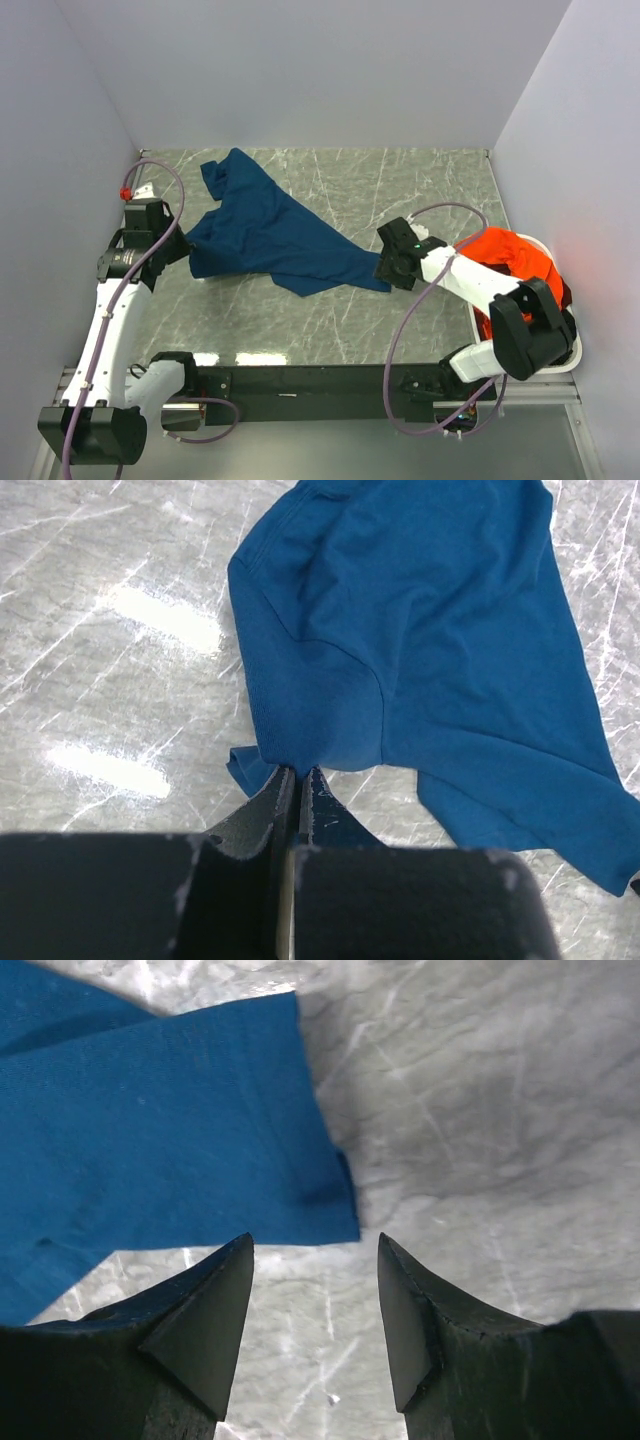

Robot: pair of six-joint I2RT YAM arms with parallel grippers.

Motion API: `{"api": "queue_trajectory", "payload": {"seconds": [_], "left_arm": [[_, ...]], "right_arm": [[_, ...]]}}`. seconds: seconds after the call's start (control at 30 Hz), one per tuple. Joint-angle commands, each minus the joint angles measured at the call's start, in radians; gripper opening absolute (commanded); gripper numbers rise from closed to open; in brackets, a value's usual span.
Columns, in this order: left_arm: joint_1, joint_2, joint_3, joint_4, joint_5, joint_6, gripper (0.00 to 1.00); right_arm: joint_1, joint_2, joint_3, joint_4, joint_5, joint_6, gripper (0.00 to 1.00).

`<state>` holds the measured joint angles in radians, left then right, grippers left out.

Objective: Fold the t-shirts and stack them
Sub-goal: Flatten the tshirt out

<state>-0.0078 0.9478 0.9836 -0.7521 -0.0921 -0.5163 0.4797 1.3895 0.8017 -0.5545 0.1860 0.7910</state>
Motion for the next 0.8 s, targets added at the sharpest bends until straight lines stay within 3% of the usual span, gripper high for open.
{"api": "queue_trajectory", "payload": {"seconds": [0.0, 0.47, 0.77], "left_arm": [[0.005, -0.020, -0.005, 0.046, 0.009, 0.013, 0.04], [-0.011, -0.041, -0.017, 0.054, 0.009, 0.015, 0.04], [-0.014, -0.032, -0.011, 0.040, -0.040, 0.018, 0.01]], "right_arm": [[0.023, 0.049, 0.042, -0.025, 0.059, 0.069, 0.59], [0.062, 0.195, 0.044, -0.031, 0.058, 0.137, 0.51], [0.057, 0.204, 0.033, -0.028, 0.032, 0.116, 0.33]]}}
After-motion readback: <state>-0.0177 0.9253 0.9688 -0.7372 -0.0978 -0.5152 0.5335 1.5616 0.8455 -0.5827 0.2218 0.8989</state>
